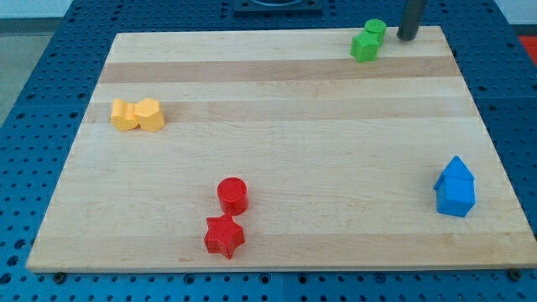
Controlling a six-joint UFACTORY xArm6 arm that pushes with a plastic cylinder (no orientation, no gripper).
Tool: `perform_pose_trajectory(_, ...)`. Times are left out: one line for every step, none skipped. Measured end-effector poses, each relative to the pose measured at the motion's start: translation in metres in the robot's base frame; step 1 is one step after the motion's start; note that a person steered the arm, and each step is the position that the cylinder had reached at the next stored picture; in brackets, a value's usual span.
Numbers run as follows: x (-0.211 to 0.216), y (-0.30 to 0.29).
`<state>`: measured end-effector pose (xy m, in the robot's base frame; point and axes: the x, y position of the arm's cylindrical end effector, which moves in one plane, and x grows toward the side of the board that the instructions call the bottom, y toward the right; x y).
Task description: Slide the green circle to the left
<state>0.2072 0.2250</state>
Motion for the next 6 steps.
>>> perform_pose_trajectory(0.009, -0.023)
perform_pose_trajectory(0.032, -0.056)
perform_pose_trajectory(0.02, -0.032)
perform_pose_trajectory(-0.015, -0.028)
perform_pose_trajectory(-0.016, -0.076)
perform_pose_trajectory(0.006, -0.115)
